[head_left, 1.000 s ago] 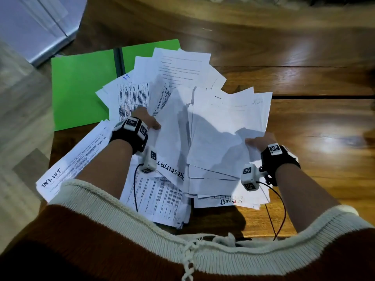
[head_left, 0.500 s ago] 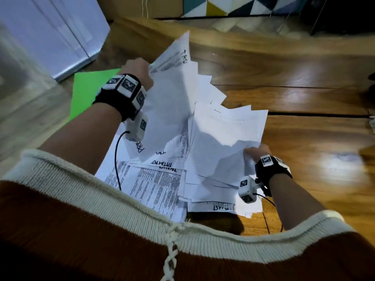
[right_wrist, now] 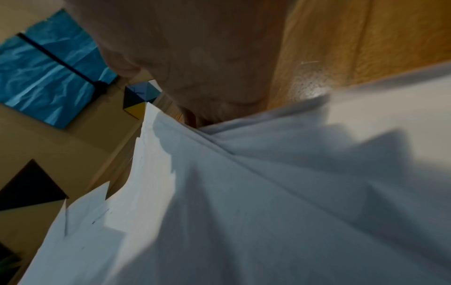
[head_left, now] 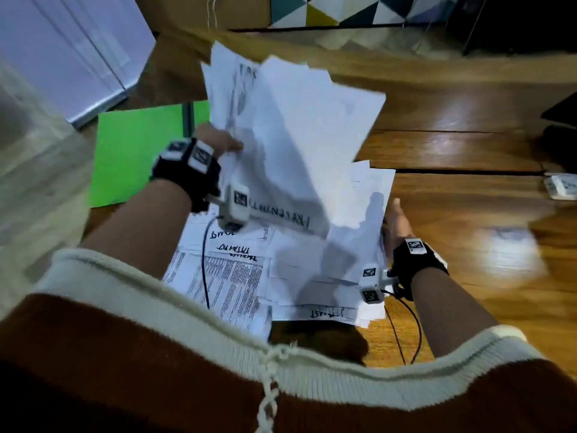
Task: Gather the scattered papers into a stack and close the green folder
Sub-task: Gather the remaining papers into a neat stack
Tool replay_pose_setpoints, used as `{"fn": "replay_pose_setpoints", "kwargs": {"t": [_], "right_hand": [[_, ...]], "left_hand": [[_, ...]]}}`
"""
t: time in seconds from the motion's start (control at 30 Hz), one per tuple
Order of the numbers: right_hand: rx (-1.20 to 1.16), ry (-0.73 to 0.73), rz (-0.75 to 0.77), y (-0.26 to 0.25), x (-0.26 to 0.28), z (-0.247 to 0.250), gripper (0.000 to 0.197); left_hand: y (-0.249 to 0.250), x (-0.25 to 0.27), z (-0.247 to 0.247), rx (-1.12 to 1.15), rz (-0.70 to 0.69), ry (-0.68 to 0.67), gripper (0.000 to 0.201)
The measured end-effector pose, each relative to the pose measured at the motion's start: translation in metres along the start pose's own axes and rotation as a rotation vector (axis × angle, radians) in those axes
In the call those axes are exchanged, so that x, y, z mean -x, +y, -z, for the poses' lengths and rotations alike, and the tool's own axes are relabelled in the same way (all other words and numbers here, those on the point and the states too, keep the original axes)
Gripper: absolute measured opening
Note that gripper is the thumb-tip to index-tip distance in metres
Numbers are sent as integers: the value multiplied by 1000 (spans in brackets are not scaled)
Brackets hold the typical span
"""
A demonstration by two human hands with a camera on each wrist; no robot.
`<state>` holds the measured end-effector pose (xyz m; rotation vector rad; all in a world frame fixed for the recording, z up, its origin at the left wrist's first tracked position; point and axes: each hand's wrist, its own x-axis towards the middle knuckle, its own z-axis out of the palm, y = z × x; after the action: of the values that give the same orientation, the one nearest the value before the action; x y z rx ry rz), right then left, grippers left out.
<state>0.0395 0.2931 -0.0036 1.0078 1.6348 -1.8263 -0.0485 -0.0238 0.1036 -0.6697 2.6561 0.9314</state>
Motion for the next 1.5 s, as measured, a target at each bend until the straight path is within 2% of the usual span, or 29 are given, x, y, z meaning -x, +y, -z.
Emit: {"fn": "replay_pose_setpoints", "kwargs": {"t": [0.03, 0.1, 0.17, 0.23, 0.3, 0.33, 0.37, 0.43, 0.47, 0.53, 0.63, 0.77, 0.83, 0.97, 1.03, 1.1, 1.2, 1.23, 1.3, 1.4, 1.5], "right_hand": [[-39, 50, 10, 1, -1, 3, 73], [-142, 2, 14, 7, -10, 9, 82], [-175, -1, 14, 13, -20, 11, 75], [-98, -3, 55, 17, -25, 12, 59], [-66, -9, 70, 15, -24, 6, 50], [-30, -1, 70, 16, -28, 6, 53], [6, 18, 64, 20, -43, 10, 64], [141, 96, 130, 34, -85, 21, 83], [193, 121, 151, 33, -86, 19, 88], [295, 188, 133, 19, -51, 0, 98], [441, 215, 76, 13, -42, -6, 93], [555, 223, 63, 5, -45, -2, 85], [606, 230, 45, 3, -43, -3, 77], [663, 261, 41, 4, -41, -9, 69], [674, 271, 37, 6, -41, -10, 70], [675, 277, 31, 7, -41, -12, 72], [653, 293, 9, 9, -41, -14, 73], [656, 302, 5, 9, -41, -15, 74], [665, 316, -3, 10, -40, -19, 77], [690, 350, -5, 10, -43, -23, 81], [707, 372, -12, 10, -45, -24, 76]], "left_hand": [[-5, 4, -21, -41, 19, -30, 58], [-21, 15, -59, 4, 111, -123, 64], [-38, 22, -92, 51, 194, -203, 67], [-48, 32, -113, 80, 234, -277, 68], [-54, 36, -129, 127, 259, -275, 85], [-54, 39, -133, 136, 280, -254, 99], [-53, 38, -136, 137, 294, -222, 109], [-52, 38, -143, 112, 289, -190, 111], [-49, 40, -145, 97, 275, -208, 108], [-44, 43, -150, 75, 239, -260, 99], [-36, 45, -158, 63, 151, -324, 93], [-39, 41, -165, -3, 105, -385, 100], [-43, 39, -160, -40, 107, -368, 101], [-71, 17, -128, 9, 248, -176, 90], [-93, 11, -98, -79, 314, -154, 81], [-117, 1, -71, -231, 318, -109, 65], [-140, -9, -38, -400, 318, -68, 63], [-145, -11, -30, -486, 274, -81, 64], [-153, -10, -22, -485, 199, -87, 70], [-153, -13, -18, -443, 171, -164, 79], [-153, -31, -21, -449, 145, -226, 82]]}}
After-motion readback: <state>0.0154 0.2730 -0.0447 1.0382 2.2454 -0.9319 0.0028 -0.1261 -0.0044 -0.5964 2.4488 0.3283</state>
